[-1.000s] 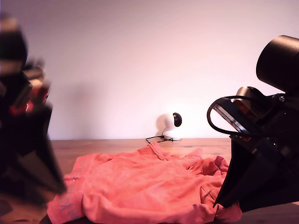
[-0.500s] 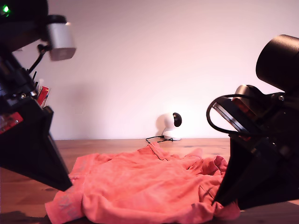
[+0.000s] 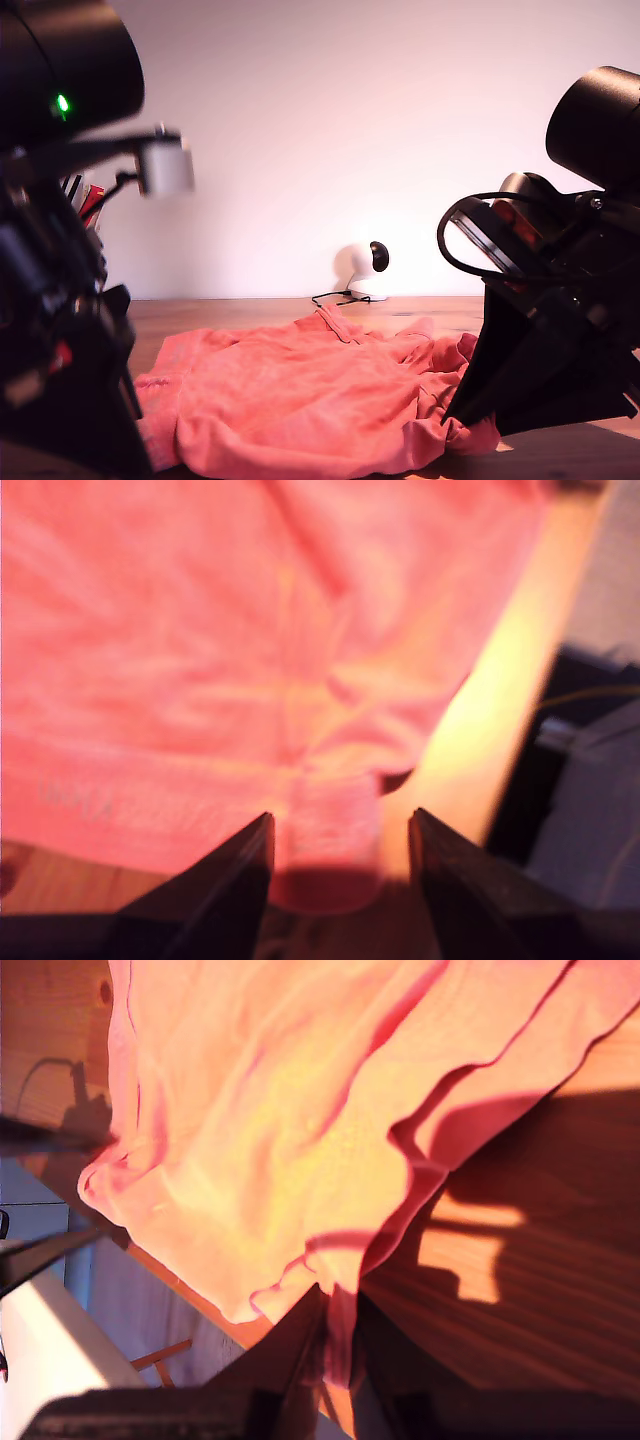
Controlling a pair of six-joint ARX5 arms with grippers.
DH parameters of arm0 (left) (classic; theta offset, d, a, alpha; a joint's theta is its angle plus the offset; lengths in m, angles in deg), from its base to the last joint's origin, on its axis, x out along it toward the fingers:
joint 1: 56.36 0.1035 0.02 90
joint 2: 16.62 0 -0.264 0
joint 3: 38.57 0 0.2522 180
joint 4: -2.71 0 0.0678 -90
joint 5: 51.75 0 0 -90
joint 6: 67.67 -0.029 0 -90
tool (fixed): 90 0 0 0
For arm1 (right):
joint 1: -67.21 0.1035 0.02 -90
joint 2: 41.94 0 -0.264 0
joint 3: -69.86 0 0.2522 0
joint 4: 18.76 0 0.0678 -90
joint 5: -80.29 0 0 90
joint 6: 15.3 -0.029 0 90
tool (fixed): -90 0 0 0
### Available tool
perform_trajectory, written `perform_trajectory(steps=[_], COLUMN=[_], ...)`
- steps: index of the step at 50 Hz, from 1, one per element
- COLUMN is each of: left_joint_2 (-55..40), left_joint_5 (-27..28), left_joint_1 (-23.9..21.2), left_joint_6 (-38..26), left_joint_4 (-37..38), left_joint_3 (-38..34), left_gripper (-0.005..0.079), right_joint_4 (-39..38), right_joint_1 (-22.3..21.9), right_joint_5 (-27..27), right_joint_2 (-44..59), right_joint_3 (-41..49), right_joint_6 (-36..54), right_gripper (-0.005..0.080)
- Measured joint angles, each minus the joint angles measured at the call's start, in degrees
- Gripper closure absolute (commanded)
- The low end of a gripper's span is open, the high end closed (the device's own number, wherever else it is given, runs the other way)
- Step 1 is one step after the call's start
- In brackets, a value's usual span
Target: Fold the underwear in front of you. After folding it, place it to the right side.
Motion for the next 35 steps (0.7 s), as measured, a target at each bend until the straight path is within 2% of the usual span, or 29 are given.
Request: perform_trajectory(steps=[3, 6, 11, 13, 19, 29, 35], left_joint_2=[-0.37, -0.50, -0.72, -0.76, -0.76, -0.68, -0.66], left_joint_5=[-0.33, -0.33, -0.15, 0.00, 0.00, -0.20, 0.07], left_joint_1=[0.00, 0.00, -0.04, -0.13, -0.90, -3.04, -4.74], left_joint_6=[-0.15, -0.17, -0.15, -0.15, -0.15, -0.11, 3.13], left_joint_4=[-0.11, -0.35, -0.33, -0.28, 0.68, 6.45, 11.98], left_joint_3=[0.00, 0.00, 0.02, 0.02, 0.09, 1.68, 3.32], left_gripper=[0.0390, 0.0494, 0.0714, 0.0773, 0.0762, 0.0762, 0.0762], right_joint_4=[-0.13, -0.35, -0.33, -0.31, 1.95, 9.01, 13.64], right_joint_1=[0.00, 0.00, 0.00, 0.00, 0.00, 0.00, 0.00], right_joint_5=[-0.02, -0.02, -0.02, -0.02, -0.02, -0.20, 0.28], right_joint_2=[0.00, 0.00, 0.00, 0.00, 0.00, -1.38, -4.15], right_joint_3=[0.00, 0.00, 0.00, 0.00, 0.00, 0.00, 0.00], right_joint_6=[0.00, 0.00, 0.00, 0.00, 0.00, 1.09, 1.51], right_gripper=[0.0763, 0.0763, 0.0763, 0.0763, 0.0763, 0.0763, 0.0763])
